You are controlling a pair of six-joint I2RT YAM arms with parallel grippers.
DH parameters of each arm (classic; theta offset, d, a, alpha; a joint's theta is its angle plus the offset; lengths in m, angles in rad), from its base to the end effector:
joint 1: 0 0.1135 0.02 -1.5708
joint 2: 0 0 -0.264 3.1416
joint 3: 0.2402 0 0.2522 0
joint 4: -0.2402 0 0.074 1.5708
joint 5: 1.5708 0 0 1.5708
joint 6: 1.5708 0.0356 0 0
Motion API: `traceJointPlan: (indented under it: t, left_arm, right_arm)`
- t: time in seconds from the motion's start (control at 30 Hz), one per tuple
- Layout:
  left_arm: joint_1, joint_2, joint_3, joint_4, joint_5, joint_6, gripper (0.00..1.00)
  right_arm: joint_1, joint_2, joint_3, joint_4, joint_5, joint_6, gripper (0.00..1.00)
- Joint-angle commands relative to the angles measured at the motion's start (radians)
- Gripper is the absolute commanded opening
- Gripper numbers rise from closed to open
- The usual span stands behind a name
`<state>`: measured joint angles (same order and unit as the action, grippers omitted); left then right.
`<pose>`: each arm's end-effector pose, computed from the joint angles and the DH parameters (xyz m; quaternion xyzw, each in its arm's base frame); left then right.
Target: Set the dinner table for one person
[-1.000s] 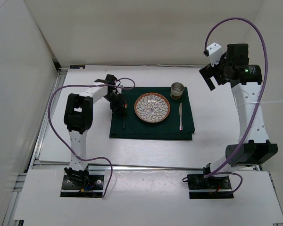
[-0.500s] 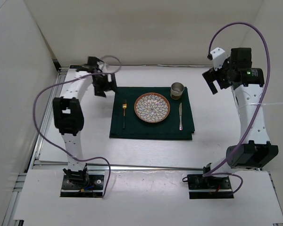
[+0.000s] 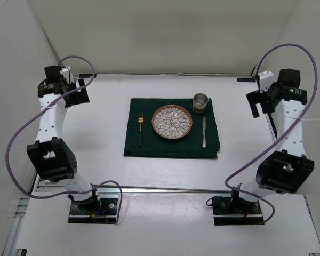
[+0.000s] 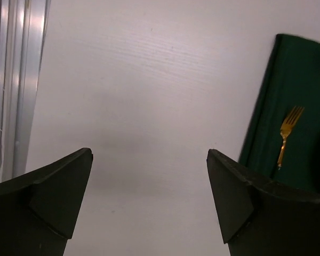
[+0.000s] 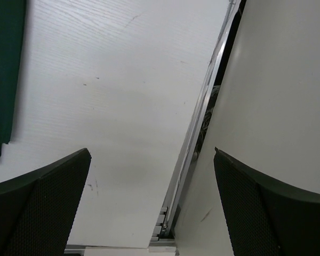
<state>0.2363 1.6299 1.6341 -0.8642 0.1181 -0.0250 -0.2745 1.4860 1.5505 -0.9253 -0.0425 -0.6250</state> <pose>0.3429 0.0782 0.3552 -0.1016 0.9306 -0.0184 0.3513 0.2985 -0.0825 0.3691 -0.1707 0.9218 -0.1331 0.3216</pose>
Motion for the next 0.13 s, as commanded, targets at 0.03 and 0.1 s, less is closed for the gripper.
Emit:
traceJointPlan:
  t: [0.03,0.1]
  left_arm:
    - [0.006,-0.013,-0.046,0.008,-0.032,0.023,1.00]
    - [0.006,-0.013,-0.068,0.008,-0.032,0.023,1.00]
  right_arm:
    - [0.001,-0.018,-0.021,0.062,-0.054,0.039,1.00]
    - [0.001,-0.009,-0.021,0.062,-0.054,0.050,1.00]
